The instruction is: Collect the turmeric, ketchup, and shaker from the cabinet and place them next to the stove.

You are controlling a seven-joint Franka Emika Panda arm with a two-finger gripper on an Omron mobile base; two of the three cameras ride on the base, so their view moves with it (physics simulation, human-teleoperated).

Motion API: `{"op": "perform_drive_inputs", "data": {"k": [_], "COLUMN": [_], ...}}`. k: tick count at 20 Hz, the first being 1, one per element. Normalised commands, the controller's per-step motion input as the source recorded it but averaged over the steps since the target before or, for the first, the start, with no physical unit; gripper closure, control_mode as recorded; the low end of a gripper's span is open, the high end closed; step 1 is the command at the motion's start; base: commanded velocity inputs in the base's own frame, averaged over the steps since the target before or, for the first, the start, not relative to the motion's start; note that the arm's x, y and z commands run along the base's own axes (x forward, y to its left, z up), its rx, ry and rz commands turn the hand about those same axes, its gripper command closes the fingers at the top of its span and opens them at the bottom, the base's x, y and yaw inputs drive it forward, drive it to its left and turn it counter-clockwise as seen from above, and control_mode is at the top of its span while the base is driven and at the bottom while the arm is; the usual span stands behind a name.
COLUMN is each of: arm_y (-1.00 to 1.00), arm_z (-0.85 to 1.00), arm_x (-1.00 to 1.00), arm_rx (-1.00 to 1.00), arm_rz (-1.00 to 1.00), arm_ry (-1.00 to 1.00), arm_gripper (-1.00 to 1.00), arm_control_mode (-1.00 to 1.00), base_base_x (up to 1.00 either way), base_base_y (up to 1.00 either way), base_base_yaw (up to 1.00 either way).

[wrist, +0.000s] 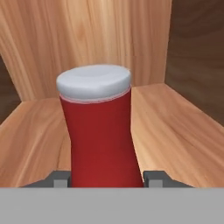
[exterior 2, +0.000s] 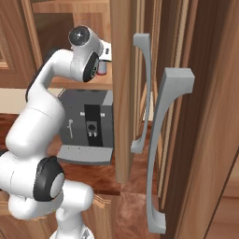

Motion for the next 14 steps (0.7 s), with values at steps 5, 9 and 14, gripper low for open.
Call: {"op": "perform_drive_inputs", "data": {"k": [5,9,14], "arm_y": [-0.14,-0.04,0.0], "arm_z": [-0.17,0.0,0.0], "arm_x": [-0.98,-1.0,-1.0], "arm_rx": [0.01,0.0,0.0], "arm_rz": [0.01,0.0,0.0], "arm_ry": [-0.16,-0.13,-0.05], "arm_gripper": [1.0,1.0,1.0], "arm_control_mode": [-1.0,-1.0,-1.0], "base_base_x": [0.0,0.0,0.0], "base_base_y": [0.0,0.0,0.0], "base_base_yaw": [0.0,0.0,0.0]}}
